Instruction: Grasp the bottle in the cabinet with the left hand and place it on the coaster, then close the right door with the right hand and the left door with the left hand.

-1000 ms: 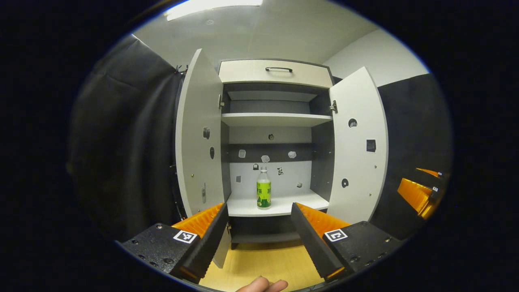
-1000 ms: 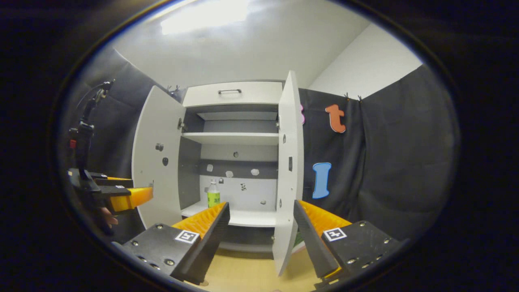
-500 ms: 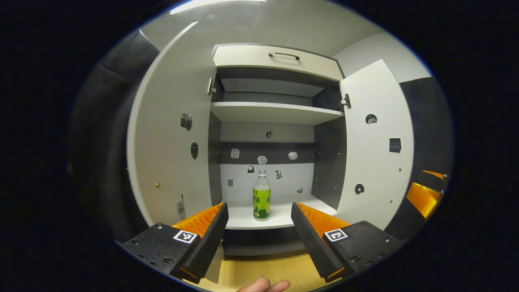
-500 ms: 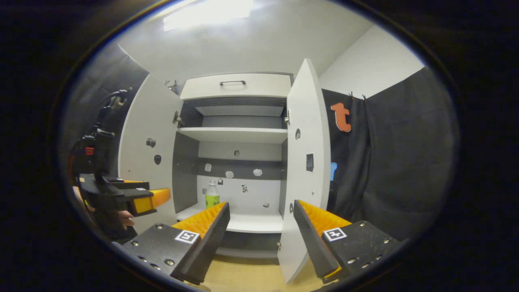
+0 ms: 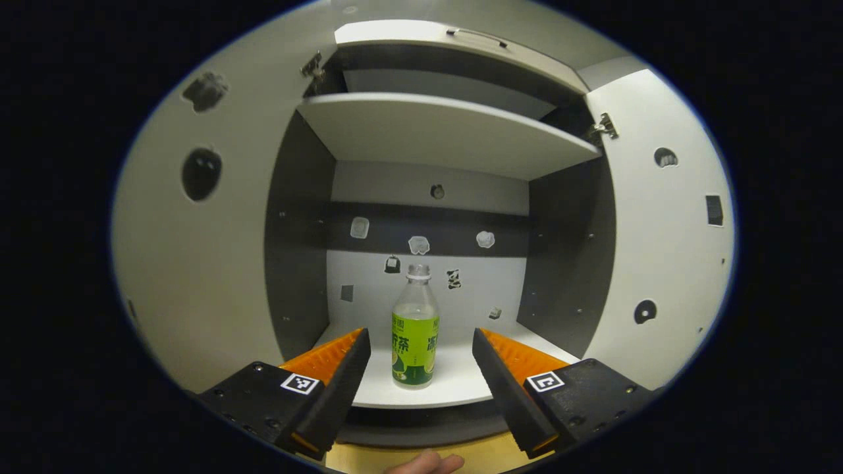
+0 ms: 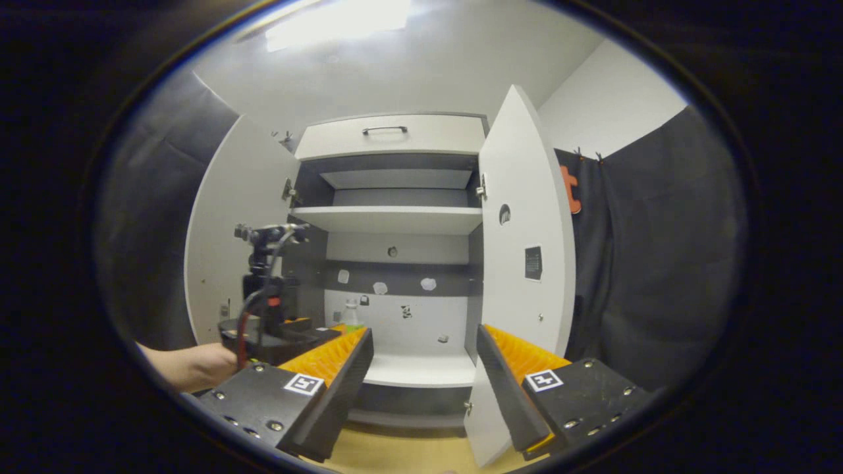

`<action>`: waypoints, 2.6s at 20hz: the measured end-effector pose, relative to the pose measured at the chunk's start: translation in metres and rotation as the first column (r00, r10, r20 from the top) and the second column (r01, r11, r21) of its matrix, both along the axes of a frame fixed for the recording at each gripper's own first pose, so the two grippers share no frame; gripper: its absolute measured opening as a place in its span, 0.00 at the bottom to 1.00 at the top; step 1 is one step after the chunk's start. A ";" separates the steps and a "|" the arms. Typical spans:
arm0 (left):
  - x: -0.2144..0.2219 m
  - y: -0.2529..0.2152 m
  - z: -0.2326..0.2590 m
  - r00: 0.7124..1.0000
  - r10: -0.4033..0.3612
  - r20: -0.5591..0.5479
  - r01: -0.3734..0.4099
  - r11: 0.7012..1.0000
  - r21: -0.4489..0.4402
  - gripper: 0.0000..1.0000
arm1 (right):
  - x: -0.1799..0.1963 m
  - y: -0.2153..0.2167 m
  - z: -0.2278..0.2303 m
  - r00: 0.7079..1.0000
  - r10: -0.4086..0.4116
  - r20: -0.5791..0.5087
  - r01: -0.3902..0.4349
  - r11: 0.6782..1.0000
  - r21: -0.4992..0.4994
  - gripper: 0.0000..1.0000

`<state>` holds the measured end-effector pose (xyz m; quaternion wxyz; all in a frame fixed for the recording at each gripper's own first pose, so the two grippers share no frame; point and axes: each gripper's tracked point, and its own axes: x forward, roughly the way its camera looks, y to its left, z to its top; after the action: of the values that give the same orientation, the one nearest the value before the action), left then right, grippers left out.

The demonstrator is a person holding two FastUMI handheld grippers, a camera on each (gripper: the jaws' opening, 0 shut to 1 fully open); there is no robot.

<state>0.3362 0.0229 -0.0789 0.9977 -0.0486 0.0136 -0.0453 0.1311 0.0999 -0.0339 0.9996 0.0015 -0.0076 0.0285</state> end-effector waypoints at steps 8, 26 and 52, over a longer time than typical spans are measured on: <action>0.102 0.000 -0.048 0.996 0.072 -0.051 -0.069 0.996 0.051 0.99 | -0.008 -0.014 -0.024 0.998 -0.046 -0.040 0.042 0.995 -0.092 0.95; -0.066 0.012 0.019 1.000 -0.004 0.009 0.004 1.000 0.001 0.78 | -0.062 -0.042 -0.028 0.997 -0.027 -0.068 0.028 0.999 0.018 0.96; -0.303 -0.009 -0.309 0.986 -0.033 -0.164 0.034 0.999 0.002 0.79 | -0.099 0.017 -0.106 0.969 0.202 -0.143 -0.180 0.972 0.153 0.96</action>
<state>0.0332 0.0139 -0.3874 0.9924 -0.0494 0.0963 -0.0578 0.0323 0.1168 -0.1401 0.9871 0.0738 0.0698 0.1241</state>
